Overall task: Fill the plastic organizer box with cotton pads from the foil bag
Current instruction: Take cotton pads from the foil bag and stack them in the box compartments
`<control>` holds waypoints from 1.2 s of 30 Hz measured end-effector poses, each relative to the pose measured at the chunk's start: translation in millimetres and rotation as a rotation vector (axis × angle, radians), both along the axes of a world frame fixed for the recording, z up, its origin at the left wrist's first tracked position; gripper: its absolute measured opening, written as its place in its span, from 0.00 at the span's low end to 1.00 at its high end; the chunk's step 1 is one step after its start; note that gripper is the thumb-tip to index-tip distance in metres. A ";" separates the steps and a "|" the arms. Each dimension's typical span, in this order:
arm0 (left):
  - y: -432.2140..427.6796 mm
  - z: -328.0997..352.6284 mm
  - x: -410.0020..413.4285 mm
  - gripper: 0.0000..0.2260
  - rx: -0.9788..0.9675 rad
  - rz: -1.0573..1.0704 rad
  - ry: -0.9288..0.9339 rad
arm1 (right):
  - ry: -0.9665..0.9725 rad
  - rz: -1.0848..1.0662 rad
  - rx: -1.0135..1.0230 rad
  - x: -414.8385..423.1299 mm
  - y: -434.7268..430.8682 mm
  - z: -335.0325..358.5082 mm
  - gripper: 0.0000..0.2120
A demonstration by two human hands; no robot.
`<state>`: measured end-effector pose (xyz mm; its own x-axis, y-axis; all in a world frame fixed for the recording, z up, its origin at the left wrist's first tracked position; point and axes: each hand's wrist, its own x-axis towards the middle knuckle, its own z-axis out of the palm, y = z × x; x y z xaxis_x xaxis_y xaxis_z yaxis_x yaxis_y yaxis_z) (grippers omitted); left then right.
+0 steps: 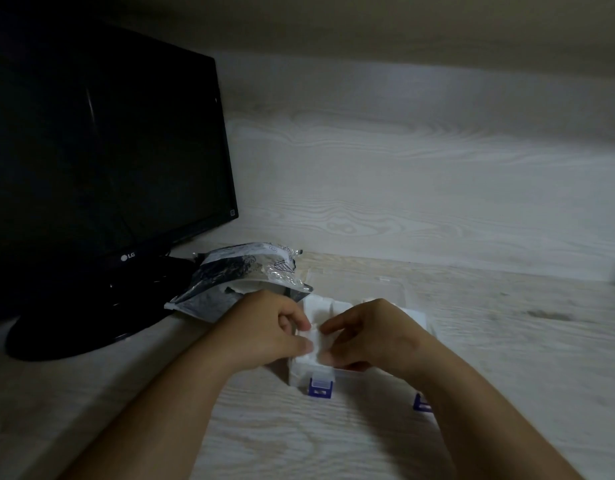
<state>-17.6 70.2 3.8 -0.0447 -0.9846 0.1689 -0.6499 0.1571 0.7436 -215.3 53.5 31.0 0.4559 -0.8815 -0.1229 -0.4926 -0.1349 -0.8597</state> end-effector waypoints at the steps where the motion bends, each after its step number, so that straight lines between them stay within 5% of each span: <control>1: -0.1 0.2 0.5 0.09 -0.002 0.000 0.000 | -0.001 0.005 0.004 -0.4 -0.2 0.0 0.18; 16: 2.5 2.3 2.9 0.11 0.069 -0.041 -0.041 | -0.050 -0.066 0.067 3.6 0.0 -2.1 0.13; 36: 1.1 2.1 0.9 0.11 0.083 -0.069 -0.058 | 0.251 0.031 -0.180 3.6 -2.8 -2.9 0.19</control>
